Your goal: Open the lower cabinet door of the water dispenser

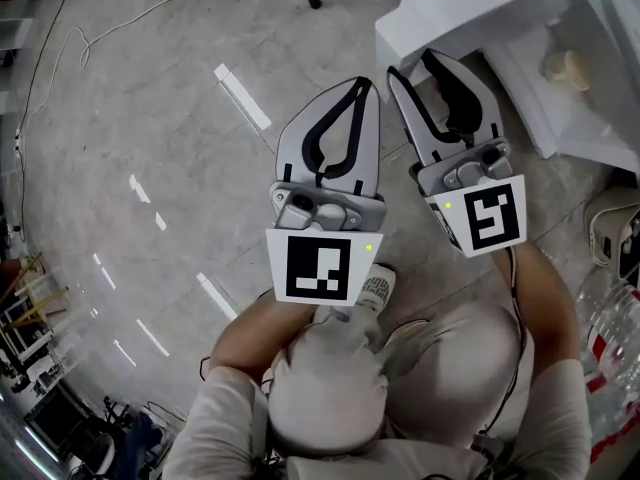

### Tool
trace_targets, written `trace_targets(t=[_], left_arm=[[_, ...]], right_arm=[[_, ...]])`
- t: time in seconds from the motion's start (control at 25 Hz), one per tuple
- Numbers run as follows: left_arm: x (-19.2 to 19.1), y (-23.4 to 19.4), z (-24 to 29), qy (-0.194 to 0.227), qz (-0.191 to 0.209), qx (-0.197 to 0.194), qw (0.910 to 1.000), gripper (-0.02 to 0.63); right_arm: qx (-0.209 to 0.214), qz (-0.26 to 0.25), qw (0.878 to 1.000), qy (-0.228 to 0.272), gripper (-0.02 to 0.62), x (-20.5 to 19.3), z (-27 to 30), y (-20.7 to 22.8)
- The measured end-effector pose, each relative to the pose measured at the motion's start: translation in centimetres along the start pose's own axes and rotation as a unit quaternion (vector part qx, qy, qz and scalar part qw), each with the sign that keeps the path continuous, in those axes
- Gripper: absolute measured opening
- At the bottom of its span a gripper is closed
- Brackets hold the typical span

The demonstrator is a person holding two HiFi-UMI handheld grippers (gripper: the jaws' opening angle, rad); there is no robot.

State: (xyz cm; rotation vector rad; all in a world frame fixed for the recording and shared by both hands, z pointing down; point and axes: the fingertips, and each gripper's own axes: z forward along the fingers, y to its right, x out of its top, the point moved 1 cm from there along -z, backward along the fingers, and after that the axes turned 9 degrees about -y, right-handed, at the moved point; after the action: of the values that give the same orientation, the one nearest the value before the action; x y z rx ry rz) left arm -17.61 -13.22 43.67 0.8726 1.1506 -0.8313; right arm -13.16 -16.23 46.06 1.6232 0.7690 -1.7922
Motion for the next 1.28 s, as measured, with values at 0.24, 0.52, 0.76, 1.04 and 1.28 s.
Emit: trace_targets(t=[0.24,0.52,0.76,1.04,1.28], left_arm=[[-0.5,-1.3,-0.1,-0.007,-0.007,0.011,0.9999,0.005],[-0.6,-2.3,0.1,-0.005,-0.005,0.018,0.9998,0.005],[-0.4,-2.5,0.6,-0.003,-0.021,0.022,0.9995,0.005],[0.6,-1.1,0.6,0.015,-0.011,0.007,0.9998,0.005],[0.9,0.1,0.1,0.017,-0.003,-0.006,0.9998,0.005]], right_arm=[[-0.004,-0.004,1.0,0.001,0.15,0.3,1.9,-0.1],[-0.003,-0.005,1.0,0.001,0.152,0.6,4.0,0.2],[-0.004,-0.006,1.0,-0.004,0.153,1.1,4.1,0.0],[0.009,-0.008,1.0,0.01,0.152,0.9,0.4,-0.4],[0.011,0.003,1.0,0.023,0.152,1.4,-1.6,-0.4]])
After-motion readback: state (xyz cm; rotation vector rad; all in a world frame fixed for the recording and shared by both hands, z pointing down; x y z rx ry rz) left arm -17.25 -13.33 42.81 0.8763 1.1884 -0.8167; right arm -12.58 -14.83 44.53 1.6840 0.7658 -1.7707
